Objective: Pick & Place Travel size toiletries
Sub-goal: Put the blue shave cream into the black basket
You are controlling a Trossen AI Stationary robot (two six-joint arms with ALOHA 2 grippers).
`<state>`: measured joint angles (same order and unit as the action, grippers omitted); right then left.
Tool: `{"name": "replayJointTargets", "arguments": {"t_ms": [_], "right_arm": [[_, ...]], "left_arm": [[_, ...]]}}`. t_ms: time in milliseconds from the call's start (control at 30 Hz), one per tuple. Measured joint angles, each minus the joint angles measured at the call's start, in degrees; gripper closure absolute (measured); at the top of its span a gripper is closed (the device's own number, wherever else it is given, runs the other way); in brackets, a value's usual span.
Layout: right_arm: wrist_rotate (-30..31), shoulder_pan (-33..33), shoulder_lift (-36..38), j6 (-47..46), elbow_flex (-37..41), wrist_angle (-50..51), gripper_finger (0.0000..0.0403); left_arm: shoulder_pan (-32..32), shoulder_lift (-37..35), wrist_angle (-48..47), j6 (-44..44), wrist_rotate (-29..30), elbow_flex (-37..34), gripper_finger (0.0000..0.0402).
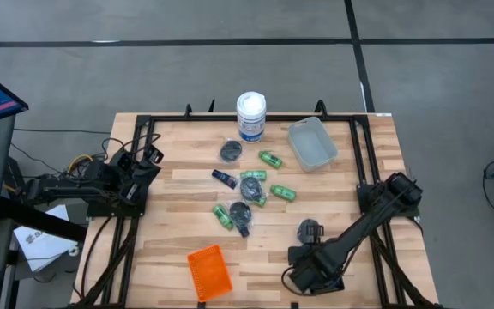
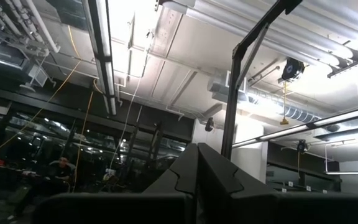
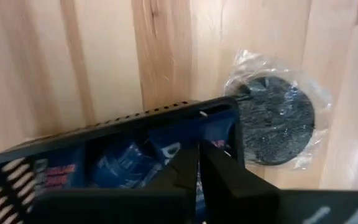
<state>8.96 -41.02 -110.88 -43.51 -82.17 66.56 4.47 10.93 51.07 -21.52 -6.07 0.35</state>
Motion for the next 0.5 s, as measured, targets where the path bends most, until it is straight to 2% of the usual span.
{"name": "replayJointTargets", "arguments": {"t_ms": [500], "right_arm": [[0.19, -0.54, -2.39, 0.11, -0.07, -1.15, 0.0401]], "left_arm": [[0.00, 0.00, 0.01, -0.42, -0.02, 0.00, 0.0401]]}}
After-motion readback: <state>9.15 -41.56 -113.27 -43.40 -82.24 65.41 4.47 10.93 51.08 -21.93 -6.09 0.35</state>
